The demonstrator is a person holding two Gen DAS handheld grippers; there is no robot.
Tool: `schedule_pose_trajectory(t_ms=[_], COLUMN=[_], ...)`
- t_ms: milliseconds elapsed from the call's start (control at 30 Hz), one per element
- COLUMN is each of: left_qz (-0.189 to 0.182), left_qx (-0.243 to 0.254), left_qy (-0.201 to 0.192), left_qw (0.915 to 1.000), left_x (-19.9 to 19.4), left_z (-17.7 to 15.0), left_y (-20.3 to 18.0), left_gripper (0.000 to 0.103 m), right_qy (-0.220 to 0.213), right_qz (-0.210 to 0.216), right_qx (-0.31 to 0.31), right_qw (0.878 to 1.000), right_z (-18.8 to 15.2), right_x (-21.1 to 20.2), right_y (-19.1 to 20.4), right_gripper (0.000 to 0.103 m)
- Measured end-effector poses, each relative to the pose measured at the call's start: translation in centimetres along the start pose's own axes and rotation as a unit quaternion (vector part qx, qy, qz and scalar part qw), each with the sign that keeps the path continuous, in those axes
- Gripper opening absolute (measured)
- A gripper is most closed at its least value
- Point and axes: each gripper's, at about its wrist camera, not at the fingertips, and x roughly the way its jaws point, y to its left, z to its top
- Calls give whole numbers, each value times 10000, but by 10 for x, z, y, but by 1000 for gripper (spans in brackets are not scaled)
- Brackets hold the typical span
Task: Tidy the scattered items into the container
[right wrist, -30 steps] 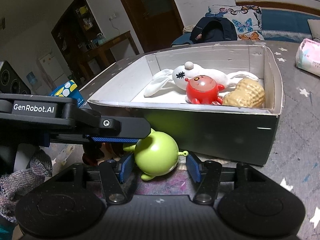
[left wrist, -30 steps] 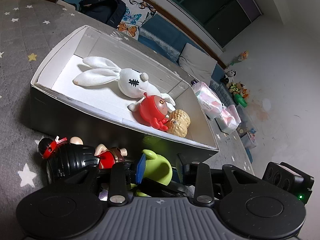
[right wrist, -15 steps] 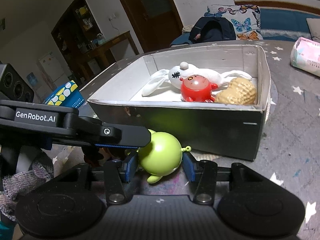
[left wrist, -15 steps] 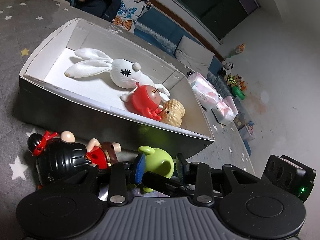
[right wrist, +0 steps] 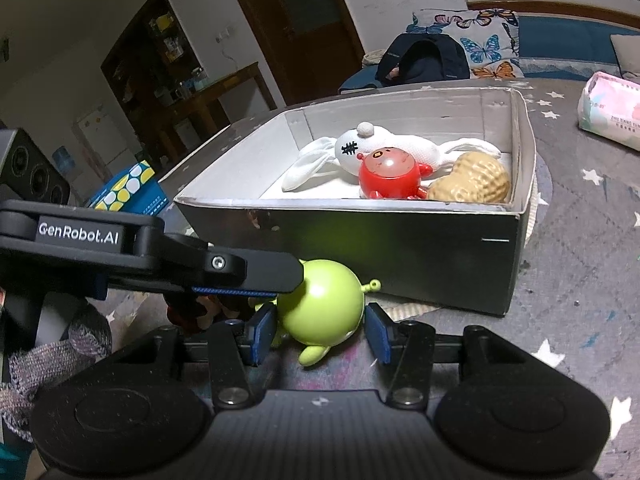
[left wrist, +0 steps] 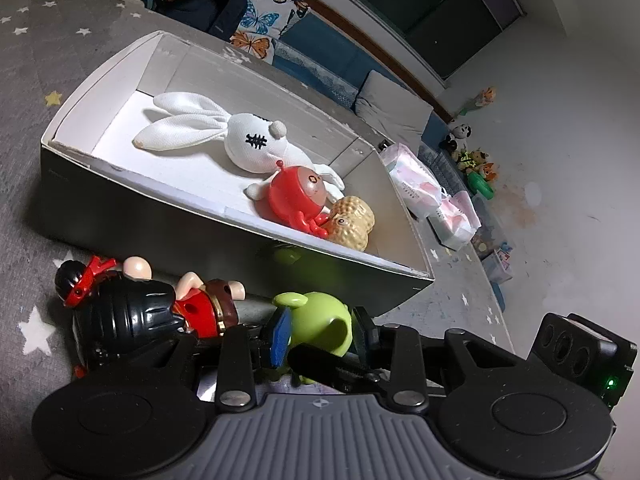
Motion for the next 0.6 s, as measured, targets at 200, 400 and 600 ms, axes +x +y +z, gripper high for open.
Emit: schedule_pose_trajectory(t_ms=[200,400,600], left_qz=[1,10,-75], left_qx=[1,8,46], left_qy=[1,15,15], left_qw=[10000,10000,10000], left_x=[0,0,-4], left_z=[0,0,-2], left_y=[0,-2,-7], left_gripper=[35,35,35], right_qy=[-21,-42,-71], right_qz=[2,-43,-94], right_qx=[48,17,-106], right_qw=[10000,10000,9999], right_z=[2,1,1], right_x=[1,1,-8], right_y=[-2,0,4], right_gripper=[50,49,49])
